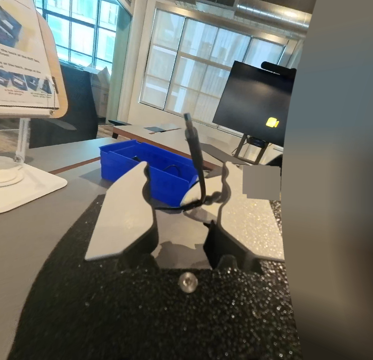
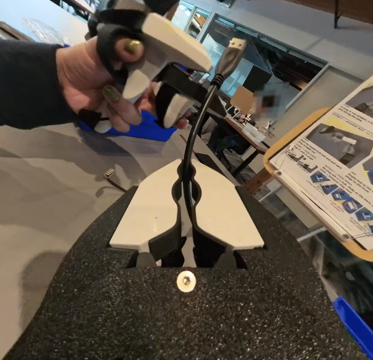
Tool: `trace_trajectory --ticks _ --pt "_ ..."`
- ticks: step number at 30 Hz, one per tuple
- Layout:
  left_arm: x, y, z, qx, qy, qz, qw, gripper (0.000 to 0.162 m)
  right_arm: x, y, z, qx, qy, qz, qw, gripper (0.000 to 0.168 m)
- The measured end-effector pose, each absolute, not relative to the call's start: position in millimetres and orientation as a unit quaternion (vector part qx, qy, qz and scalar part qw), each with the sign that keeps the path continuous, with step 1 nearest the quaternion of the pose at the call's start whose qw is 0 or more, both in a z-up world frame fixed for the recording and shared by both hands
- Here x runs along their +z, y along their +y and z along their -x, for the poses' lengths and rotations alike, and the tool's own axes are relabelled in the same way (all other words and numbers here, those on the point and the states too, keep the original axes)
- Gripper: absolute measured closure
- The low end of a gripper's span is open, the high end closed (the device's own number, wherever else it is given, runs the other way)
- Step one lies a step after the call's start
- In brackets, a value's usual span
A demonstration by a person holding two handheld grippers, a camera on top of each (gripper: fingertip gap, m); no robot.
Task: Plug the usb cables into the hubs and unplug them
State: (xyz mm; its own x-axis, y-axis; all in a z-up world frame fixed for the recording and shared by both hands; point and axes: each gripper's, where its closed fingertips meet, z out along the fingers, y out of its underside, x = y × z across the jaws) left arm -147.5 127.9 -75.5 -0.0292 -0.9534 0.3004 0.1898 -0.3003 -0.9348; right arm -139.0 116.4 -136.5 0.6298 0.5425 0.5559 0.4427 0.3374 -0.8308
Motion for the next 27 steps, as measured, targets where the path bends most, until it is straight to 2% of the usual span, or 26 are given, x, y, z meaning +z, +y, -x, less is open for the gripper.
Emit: trace_trajectory --ticks 2,4,5,9,11,13,16,20,27 --pt "-69.6 129.7 149.4 -0.623 0.352 0.506 0.482 0.115 -140.9 115.3 143.7 0.018 -0.447 0.569 0.69 0.164" --pt "-62.9 128.1 154.3 -0.628 0.346 0.477 0.508 0.149 -145.5 116.6 145.9 -0.002 -0.457 0.568 0.684 0.164" --pt "-62.0 123.2 154.9 -0.631 0.358 0.461 0.511 0.151 -147.5 117.3 146.6 -0.007 -0.459 0.571 0.681 0.164" --pt "-64.6 111.7 157.8 -0.613 0.412 0.427 0.522 0.153 -153.1 107.4 154.6 0.064 -0.481 0.567 0.666 0.159" --pt "-69.3 112.2 158.6 -0.545 0.451 0.428 0.562 0.153 -149.2 103.9 151.2 0.125 -0.47 0.575 0.658 0.131" --pt "-78.4 108.2 156.9 -0.462 0.511 0.424 0.588 0.154 -138.5 100.3 144.7 0.192 -0.445 0.575 0.66 0.116" --pt "-97.5 100.0 150.2 -0.351 0.598 0.414 0.59 0.154 -114.8 82.9 142.4 0.246 -0.438 0.53 0.684 0.127" --pt "-127.1 89.1 139.1 -0.259 0.684 0.402 0.551 0.153 -105.3 65.9 152.1 0.241 -0.469 0.508 0.681 0.148" --pt "-159.5 77.0 133.4 -0.204 0.759 0.402 0.471 0.153 -132.6 65.5 160.6 0.195 -0.53 0.548 0.617 0.155"
